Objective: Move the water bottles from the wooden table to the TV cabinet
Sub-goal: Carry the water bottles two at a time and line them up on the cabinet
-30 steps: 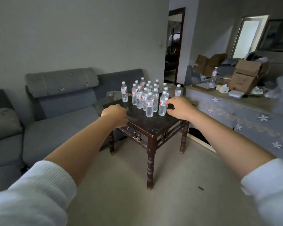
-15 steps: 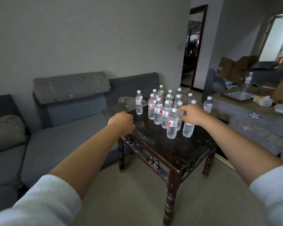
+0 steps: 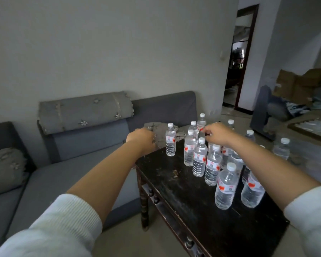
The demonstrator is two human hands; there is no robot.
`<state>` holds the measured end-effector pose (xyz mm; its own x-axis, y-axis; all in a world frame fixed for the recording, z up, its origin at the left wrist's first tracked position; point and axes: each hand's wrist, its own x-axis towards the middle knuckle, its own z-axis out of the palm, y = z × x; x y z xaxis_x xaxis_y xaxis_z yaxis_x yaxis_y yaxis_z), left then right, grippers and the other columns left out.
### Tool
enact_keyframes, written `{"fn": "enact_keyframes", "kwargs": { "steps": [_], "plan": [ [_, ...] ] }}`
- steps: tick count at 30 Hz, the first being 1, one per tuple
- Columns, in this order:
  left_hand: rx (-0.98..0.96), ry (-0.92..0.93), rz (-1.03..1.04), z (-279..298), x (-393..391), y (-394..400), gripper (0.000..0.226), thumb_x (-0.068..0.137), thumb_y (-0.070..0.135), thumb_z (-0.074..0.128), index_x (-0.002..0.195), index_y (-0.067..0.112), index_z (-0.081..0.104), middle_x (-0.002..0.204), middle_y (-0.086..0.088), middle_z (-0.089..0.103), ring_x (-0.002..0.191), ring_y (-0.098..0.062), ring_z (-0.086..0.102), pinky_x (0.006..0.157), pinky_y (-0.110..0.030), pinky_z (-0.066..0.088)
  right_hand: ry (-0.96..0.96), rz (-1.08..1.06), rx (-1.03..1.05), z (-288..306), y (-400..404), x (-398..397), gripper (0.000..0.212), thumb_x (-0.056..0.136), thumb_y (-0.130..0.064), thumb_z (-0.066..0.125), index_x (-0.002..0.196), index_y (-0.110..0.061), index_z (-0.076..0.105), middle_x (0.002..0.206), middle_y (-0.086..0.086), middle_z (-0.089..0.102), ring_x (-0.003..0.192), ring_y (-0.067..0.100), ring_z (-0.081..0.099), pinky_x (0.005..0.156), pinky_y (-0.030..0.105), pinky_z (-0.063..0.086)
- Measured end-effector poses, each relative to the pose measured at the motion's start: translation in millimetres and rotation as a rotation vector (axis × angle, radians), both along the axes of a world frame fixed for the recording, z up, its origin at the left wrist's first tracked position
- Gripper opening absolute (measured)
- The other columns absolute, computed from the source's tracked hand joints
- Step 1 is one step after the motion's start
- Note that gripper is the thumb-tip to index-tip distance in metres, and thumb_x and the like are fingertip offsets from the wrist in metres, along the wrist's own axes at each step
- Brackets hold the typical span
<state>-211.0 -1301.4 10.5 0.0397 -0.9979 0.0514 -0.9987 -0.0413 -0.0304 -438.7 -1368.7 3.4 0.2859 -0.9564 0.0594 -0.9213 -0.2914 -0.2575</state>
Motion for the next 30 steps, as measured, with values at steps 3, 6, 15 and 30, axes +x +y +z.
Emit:
{"fn": "enact_keyframes", "kwargs": {
  "steps": [3,6,15,30],
  "plan": [
    [0.022,-0.013,0.006,-8.2,22.4,-47.8,0.034,0.095,0.022,0.045,0.123,0.01,0.058,0.126,-0.015,0.055,0.114,-0.033,0.055,0.093,-0.041,0.048,-0.001,0.009,0.021,-4.5,-46.2,22.7,0.037,0.09,-0.012,0.052,0.127,-0.011,0.056,0.128,0.012,0.058,0.115,0.027,0.055,0.087,0.029,0.043],
    [0.05,-0.014,-0.006,-18.5,46.9,-96.2,0.035,0.095,0.022,0.045,0.125,0.009,0.057,0.128,-0.015,0.053,0.116,-0.033,0.054,0.095,-0.041,0.047,0.06,0.0,0.023,-17.3,-89.6,45.4,0.038,0.09,-0.016,0.052,0.127,-0.013,0.056,0.127,0.011,0.058,0.116,0.027,0.054,0.089,0.032,0.044],
    [0.128,-0.092,-0.17,-21.2,107.6,-252.5,0.033,0.097,0.018,0.041,0.126,0.007,0.053,0.132,-0.015,0.051,0.121,-0.033,0.051,0.097,-0.042,0.044,0.114,-0.184,0.113,-31.4,-200.5,95.5,0.036,0.09,-0.013,0.051,0.124,-0.006,0.057,0.126,0.016,0.059,0.113,0.03,0.055,0.078,0.027,0.037],
    [0.33,0.175,-0.431,-97.9,63.5,-413.7,0.054,0.095,0.036,0.049,0.141,0.011,0.033,0.142,-0.015,0.045,0.129,-0.032,0.045,0.101,-0.038,0.039,0.076,-0.494,0.358,-98.3,-302.5,103.8,0.039,0.09,-0.034,0.055,0.121,-0.011,0.055,0.116,0.01,0.062,0.099,0.019,0.059,0.081,0.028,0.048]
  ]
}}
